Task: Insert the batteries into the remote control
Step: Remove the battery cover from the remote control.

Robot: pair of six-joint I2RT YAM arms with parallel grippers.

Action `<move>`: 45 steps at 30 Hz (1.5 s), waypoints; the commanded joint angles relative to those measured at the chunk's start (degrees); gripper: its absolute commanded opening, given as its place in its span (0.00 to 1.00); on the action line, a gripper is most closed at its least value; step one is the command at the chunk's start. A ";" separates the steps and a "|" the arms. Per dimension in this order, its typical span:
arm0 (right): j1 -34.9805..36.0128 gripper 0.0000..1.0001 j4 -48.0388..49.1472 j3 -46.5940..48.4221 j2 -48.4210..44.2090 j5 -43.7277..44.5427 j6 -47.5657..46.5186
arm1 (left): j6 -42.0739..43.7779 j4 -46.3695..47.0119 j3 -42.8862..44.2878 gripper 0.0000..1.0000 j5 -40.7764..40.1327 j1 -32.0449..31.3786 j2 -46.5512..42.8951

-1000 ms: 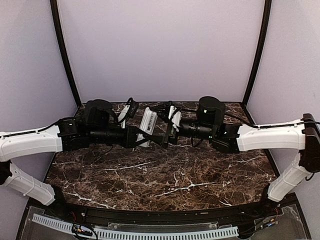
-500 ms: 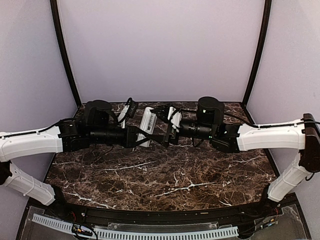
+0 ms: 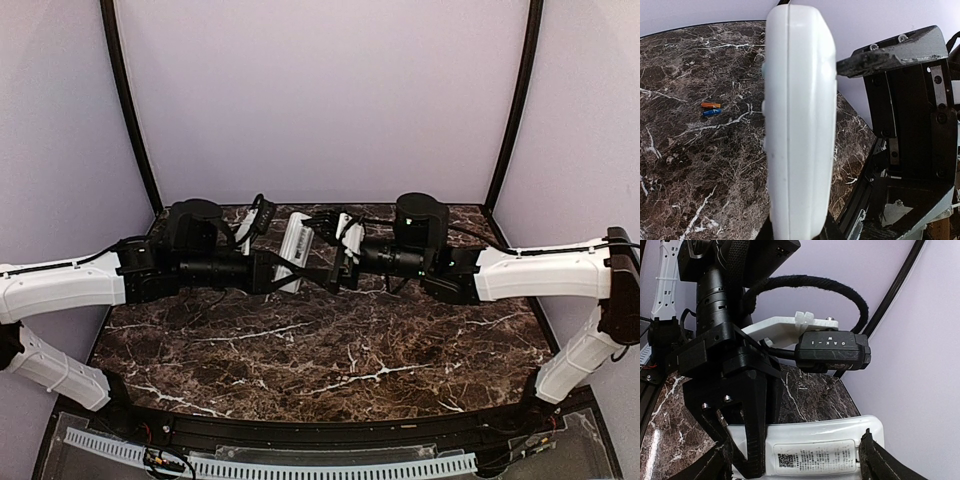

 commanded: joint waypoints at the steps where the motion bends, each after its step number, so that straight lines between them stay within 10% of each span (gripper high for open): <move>1: -0.50 0.84 -2.17 0.53 -1.31 1.36 0.63 | 0.09 1.96 -0.63 0.00 2.01 0.29 -2.12; 45: -0.99 0.67 -16.16 4.45 0.87 -9.24 1.11 | 4.08 -5.61 -0.02 0.00 -10.22 0.36 -3.46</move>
